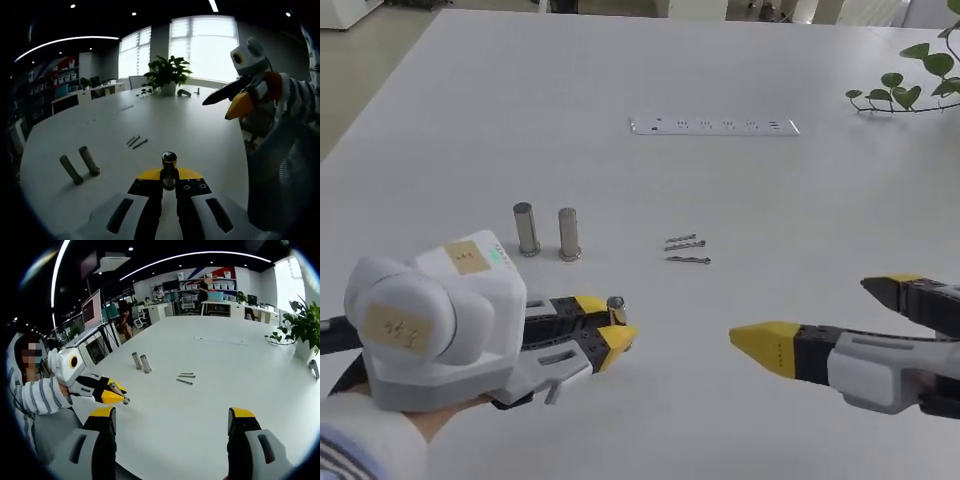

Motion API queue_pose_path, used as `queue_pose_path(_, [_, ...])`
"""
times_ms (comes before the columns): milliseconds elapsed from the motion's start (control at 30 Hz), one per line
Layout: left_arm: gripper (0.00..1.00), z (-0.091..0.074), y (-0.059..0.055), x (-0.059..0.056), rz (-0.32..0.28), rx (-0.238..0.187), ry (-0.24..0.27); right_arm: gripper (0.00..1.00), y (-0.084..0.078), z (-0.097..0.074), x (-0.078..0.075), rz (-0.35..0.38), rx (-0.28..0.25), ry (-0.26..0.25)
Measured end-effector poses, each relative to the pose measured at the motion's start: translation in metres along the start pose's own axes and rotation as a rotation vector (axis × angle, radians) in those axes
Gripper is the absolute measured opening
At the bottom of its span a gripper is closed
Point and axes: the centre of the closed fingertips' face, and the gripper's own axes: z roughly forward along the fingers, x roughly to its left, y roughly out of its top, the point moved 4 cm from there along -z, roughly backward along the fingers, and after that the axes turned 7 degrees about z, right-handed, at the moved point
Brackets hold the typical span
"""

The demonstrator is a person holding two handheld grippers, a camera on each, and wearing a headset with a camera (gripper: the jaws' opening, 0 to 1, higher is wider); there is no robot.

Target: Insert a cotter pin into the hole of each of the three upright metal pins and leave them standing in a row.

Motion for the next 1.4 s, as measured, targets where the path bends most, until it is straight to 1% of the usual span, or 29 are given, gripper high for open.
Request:
queue_pose_path(133, [0.05, 0.003, -0.006, -0.003, -0.004, 0.016, -0.005, 0.91, -0.003, 0.000, -0.002, 0.006, 0.002, -0.003])
queue_pose_path(300, [0.05, 0.006, -0.011, -0.006, -0.010, 0.026, -0.017, 0.91, -0.005, -0.001, -0.004, 0.013, 0.010, -0.009])
queue_pose_path(433, [0.05, 0.009, -0.016, -0.007, -0.014, 0.034, -0.022, 0.91, -0.006, -0.001, -0.005, 0.013, 0.014, -0.010])
queue_pose_path(967, [0.05, 0.013, -0.026, -0.008, -0.032, 0.046, -0.029, 0.91, -0.005, 0.001, -0.002, 0.011, 0.021, -0.003])
queue_pose_path(1067, [0.05, 0.014, -0.028, -0.009, -0.029, 0.056, -0.033, 0.91, -0.006, 0.001, -0.002, 0.010, 0.024, -0.002])
queue_pose_path(1400, [0.05, 0.016, -0.032, -0.011, -0.023, 0.068, -0.048, 0.91, -0.006, 0.001, -0.002, 0.011, 0.026, 0.001])
